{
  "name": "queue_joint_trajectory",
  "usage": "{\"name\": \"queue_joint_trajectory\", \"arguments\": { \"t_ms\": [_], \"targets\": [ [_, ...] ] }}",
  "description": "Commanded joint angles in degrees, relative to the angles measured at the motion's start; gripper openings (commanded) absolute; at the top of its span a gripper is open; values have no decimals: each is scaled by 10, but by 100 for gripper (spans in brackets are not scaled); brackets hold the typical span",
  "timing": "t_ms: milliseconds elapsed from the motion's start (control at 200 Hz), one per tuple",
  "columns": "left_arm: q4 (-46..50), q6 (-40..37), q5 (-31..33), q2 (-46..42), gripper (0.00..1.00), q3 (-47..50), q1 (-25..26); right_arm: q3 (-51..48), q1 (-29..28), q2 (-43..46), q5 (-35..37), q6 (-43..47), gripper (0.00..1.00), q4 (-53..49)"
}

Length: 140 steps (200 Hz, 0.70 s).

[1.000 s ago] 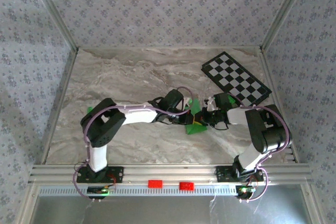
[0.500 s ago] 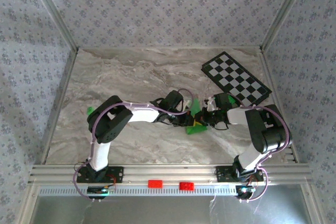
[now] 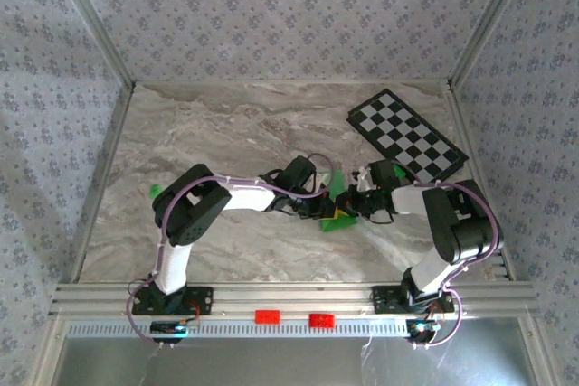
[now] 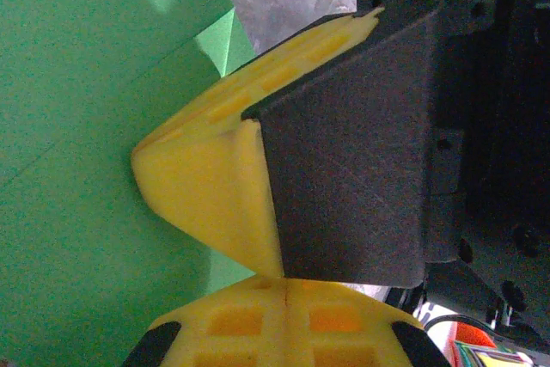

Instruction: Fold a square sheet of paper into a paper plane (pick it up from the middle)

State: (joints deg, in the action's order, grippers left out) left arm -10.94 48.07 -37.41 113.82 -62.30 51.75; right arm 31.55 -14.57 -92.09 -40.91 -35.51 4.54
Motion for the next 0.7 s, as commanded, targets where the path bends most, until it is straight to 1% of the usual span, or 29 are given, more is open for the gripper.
{"name": "queue_joint_trajectory", "arguments": {
  "t_ms": [0,140,300,410,515,695],
  "targets": [
    [-20,5,-15,11,0,14,4,-20,6,-27,67,15,0,-62],
    [-28,4,1,0,0,23,6,-20,7,-27,68,14,0,-63],
    [3,-13,36,-20,0,25,5,-20,6,-28,66,14,0,-62],
    [3,-13,24,-13,0,20,5,-19,7,-29,66,15,0,-61],
    [-20,-6,13,-8,0,25,6,-19,6,-30,65,15,0,-61],
    [-33,2,0,-1,0,30,9,-19,6,-29,65,14,0,-63]
  ]
}}
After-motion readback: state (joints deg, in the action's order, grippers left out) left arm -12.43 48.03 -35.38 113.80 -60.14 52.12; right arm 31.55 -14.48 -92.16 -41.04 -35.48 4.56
